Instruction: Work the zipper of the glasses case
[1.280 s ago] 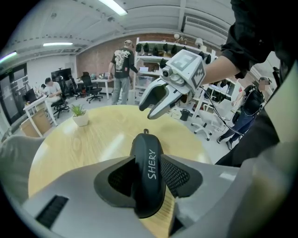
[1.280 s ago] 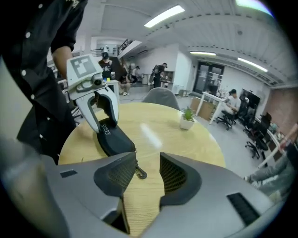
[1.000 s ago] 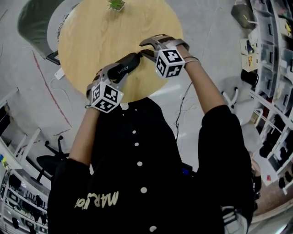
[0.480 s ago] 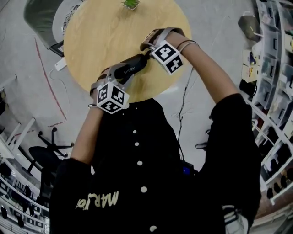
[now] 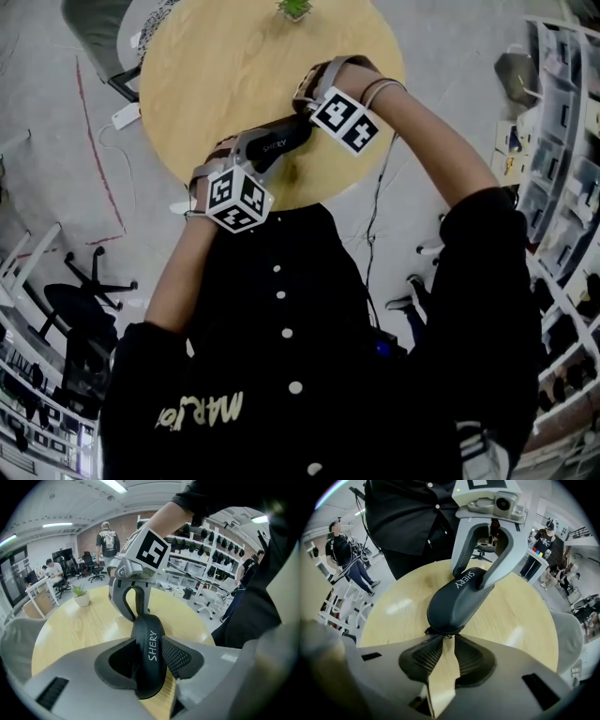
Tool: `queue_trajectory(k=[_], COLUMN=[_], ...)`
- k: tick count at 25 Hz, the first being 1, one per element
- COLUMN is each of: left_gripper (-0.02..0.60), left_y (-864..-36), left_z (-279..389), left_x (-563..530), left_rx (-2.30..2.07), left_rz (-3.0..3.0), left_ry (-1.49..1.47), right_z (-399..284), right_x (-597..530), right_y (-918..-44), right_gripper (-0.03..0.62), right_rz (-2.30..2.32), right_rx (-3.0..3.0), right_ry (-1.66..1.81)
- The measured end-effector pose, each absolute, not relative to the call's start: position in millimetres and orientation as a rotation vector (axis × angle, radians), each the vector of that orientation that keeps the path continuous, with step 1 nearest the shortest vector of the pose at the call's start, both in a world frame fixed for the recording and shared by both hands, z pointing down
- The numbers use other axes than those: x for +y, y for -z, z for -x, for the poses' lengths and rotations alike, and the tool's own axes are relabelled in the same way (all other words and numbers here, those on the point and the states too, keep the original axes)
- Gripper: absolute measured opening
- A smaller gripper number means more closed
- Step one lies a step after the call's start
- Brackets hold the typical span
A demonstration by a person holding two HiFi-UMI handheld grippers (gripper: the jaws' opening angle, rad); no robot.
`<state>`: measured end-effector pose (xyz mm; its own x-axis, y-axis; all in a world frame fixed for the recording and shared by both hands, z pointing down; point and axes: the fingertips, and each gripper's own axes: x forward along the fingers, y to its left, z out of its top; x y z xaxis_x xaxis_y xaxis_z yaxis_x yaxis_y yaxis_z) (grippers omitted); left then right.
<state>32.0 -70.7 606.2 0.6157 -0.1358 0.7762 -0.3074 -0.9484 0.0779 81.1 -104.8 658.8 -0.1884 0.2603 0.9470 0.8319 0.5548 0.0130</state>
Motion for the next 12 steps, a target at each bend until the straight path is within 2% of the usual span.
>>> queue_trajectory(k=[4, 12], left_gripper=[0.169, 0.169], left_y=[-609.1, -608.6], left_z=[-31.1, -30.0], left_x=[-71.7, -71.1], left_rx=[-0.338, -0.350], left_rz=[-2.609, -2.611], left_ry=[-1.269, -1.280], right_z=[-81.6, -80.9], right_x=[-105.9, -107.6], right_y=[-662.0, -659.9], right_gripper=[0.035, 0.032], right_rz=[0.939, 0.854], right_rx=[-1.712, -1.758], right_ry=[0.678, 0.626])
